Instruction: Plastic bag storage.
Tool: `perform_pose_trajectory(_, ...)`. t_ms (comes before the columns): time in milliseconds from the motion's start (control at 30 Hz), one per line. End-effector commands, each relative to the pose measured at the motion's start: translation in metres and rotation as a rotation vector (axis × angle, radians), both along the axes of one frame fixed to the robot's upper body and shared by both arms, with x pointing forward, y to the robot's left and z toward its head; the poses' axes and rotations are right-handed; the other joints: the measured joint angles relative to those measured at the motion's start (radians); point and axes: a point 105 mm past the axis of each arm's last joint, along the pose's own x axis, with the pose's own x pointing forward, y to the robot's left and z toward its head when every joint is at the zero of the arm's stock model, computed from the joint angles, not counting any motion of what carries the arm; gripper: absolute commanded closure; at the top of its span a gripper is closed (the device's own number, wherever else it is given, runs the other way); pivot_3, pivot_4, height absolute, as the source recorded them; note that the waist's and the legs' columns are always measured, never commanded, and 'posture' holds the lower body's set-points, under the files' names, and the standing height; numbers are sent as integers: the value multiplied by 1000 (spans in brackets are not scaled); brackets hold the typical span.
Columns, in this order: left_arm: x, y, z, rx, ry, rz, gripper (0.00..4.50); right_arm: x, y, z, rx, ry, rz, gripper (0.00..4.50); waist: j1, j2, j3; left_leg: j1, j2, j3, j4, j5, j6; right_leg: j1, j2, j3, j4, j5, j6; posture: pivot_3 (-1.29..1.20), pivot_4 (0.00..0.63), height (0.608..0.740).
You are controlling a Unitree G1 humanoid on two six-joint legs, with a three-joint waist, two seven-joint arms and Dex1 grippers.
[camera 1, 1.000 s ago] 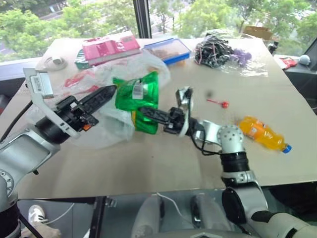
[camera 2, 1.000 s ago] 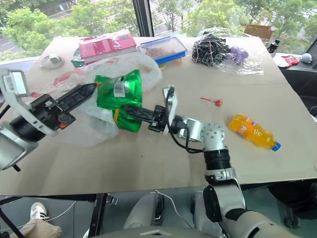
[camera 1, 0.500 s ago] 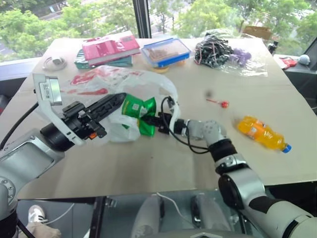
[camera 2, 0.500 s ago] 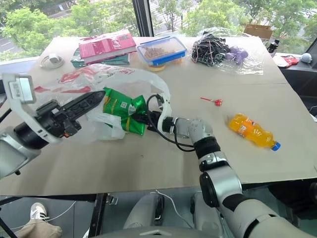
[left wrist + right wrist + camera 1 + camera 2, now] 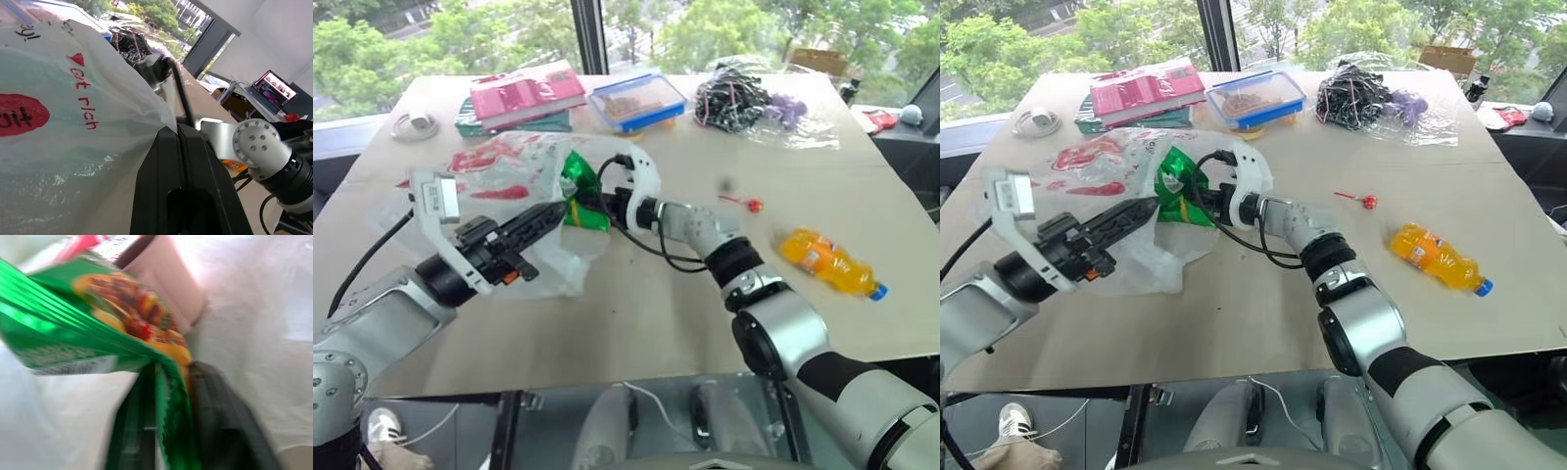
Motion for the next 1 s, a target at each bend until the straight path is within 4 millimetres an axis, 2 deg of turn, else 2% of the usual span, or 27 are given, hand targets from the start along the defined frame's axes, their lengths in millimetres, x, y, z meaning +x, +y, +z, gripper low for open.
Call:
perform_pose_trajectory(33, -8, -14, 13, -23, -68, -74, 4500, -37, 71, 45, 51, -169, 103, 1585, -2, 0, 0, 0, 0, 0, -1, 0, 0, -1, 0, 0, 0, 1, 1, 0, 150, 740)
perform_pose_trajectory(100, -7, -15, 14, -30, -73, -77, 4500, -11, 54, 48, -4, -269, -65, 734, -2, 0, 0, 0, 0, 0, -2, 0, 0, -1, 0, 1, 0, 1, 2, 0, 150, 740)
perform_pose_trajectory(167, -5, -14, 13, -37, -76, -66, 4500, 1, 41, 56, 3, -333, -138, 734, -2, 0, 0, 0, 0, 0, -4, 0, 0, -2, 0, 0, 0, 1, 2, 0, 150, 740)
perform_pose_trajectory(233, -2, -11, 12, -42, -78, -54, 4500, 4, 35, 62, 41, -347, -141, 734, -2, 0, 0, -2, 0, 1, -4, 0, 0, -4, 0, 1, 0, 1, 2, 0, 150, 740)
perform_pose_trajectory(333, 5, -5, 13, -71, -77, -29, 4500, -5, 19, 60, 38, -430, -48, 734, -3, 1, 1, -4, 0, 1, -4, 0, 0, -7, -1, 1, 0, 2, 2, 0, 150, 740)
perform_pose_trajectory(367, 8, -4, 13, -75, -76, -25, 4500, -10, 12, 57, 29, -450, -17, 194, -2, 0, 0, -5, 0, 1, -4, 0, 0, -8, -1, 1, 1, 2, 3, 0, 150, 740)
perform_pose_trajectory(400, 10, -3, 12, -76, -76, -25, 4500, -13, 5, 54, 22, -459, -6, 28, -1, 0, 0, -5, 0, 0, -4, 0, 0, -8, -1, 1, 1, 2, 2, 0, 150, 740)
perform_pose_trajectory(533, 15, -3, 11, -74, -75, -30, 4500, -30, -22, 53, -32, -564, 8, 28, 5, 1, 0, -6, -1, 0, -3, 0, 0, -7, -2, -1, 1, 2, 3, 0, 150, 740)
perform_pose_trajectory(667, 21, -2, 11, -65, -78, -32, 4500, -51, -67, 62, -144, -771, -1, 28, 16, 1, 1, -7, -2, -1, 0, 0, 0, -8, -3, -1, 3, 2, 3, 0, 150, 740)
perform_pose_trajectory(800, 25, -2, 10, -62, -77, -36, 4500, -67, -120, 68, -261, -844, -37, 28, 24, 1, 1, -6, -2, -1, 0, 0, 0, -7, -2, -1, 4, 2, 3, 0, 150, 740)
perform_pose_trajectory(900, 27, -2, 9, -62, -77, -38, 4500, -50, -154, 64, -472, -839, -168, 28, 20, 1, 1, -5, -1, 1, 0, 0, 0, -7, -1, 0, 4, 2, 3, 0, 150, 740)
perform_pose_trajectory(1000, 29, -3, 8, -59, -74, -43, 4500, -21, -188, 40, -738, -805, -229, 28, 22, 1, 1, -2, -1, 4, 0, 0, 0, -5, 0, 2, 4, 1, 3, 0, 150, 740)
